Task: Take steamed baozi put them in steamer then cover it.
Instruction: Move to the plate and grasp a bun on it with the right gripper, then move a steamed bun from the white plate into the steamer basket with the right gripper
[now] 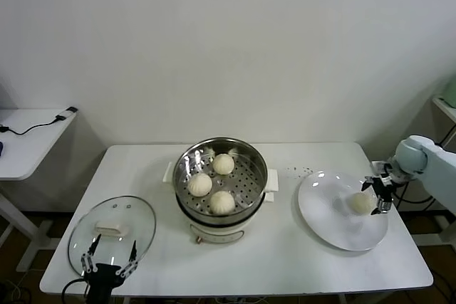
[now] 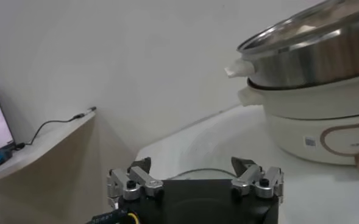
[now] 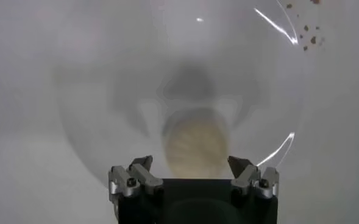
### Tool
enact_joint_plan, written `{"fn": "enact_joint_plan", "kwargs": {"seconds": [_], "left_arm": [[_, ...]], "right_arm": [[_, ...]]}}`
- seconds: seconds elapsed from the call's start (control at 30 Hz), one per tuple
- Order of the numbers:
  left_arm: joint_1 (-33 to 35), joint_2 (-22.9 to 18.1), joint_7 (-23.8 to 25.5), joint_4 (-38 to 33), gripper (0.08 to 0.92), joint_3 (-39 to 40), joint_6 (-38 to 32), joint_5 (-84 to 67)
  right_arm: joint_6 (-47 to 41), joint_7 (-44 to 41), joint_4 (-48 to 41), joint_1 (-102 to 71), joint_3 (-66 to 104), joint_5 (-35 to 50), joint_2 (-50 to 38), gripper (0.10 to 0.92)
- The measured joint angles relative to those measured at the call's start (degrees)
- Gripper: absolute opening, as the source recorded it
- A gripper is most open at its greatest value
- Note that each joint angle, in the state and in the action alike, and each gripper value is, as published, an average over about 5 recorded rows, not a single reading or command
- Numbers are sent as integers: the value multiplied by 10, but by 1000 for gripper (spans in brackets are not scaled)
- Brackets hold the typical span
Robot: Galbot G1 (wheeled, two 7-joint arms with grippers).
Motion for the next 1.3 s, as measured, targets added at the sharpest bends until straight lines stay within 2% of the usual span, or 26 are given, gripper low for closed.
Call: {"fn": "enact_joint_plan", "kwargs": {"seconds": [0.37, 0.63, 0.83, 1.07, 1.3], "left_arm": [[-1, -1, -1, 4, 823, 0, 0, 5], [1, -3, -1, 4, 823, -1, 0, 5], [2, -3, -1, 4, 823, -1, -2, 5], [2, -3, -1, 3, 823, 2, -5, 4], [5, -1, 0, 1, 823, 10, -11, 1]], "right_arm": [[9, -7, -54, -22, 36, -26, 40, 820], [9, -15, -70, -23, 41, -25, 53, 699], [4, -17, -70, -17, 31, -13, 53, 671], [-20, -12, -44, 35, -24, 51, 51, 670], [-55, -1, -2, 164, -150, 178, 72, 670]]}}
